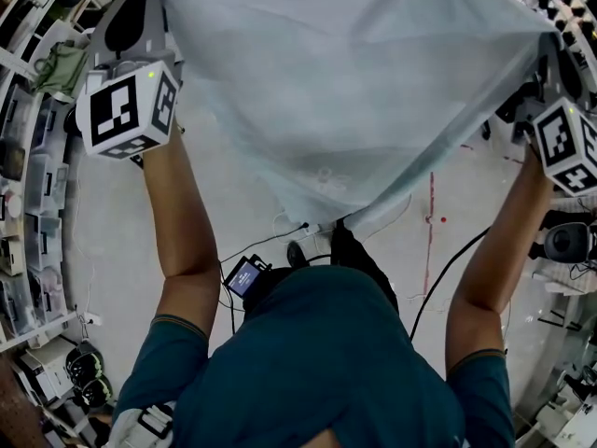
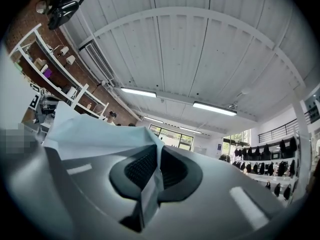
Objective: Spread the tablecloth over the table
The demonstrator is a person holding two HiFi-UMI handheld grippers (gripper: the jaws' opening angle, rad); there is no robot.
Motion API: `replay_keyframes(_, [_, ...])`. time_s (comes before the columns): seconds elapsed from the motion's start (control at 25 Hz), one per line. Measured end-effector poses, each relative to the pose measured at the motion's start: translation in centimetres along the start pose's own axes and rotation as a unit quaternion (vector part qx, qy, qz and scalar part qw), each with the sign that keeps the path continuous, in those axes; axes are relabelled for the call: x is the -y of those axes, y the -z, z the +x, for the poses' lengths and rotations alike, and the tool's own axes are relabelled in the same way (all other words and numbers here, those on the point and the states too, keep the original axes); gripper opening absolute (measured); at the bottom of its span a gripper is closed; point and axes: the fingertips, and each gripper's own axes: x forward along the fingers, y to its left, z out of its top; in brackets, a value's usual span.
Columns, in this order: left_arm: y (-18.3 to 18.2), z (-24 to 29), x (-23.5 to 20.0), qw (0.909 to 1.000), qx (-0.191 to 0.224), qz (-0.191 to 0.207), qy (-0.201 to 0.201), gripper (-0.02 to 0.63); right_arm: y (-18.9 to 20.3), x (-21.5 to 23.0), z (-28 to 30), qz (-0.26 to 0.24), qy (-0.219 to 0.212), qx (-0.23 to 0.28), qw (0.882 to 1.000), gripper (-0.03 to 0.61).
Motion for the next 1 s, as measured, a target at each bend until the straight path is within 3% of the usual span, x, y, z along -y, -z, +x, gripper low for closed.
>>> replay_keyframes(0.48, [4.8,9.9,6.2,0.9979,-0.053,0.036,-0.007,0.000,9.8,5.5,9.2,0.021,-0.041,-0.027,0.999,0.017])
replay_keyframes(1.0, [13.7,19.5,14.4,0.9894,-0.130,0.065,0.010,0.000,22.9,10.9,15.7,0.062,-0.060,-0.099,0.991,0.017])
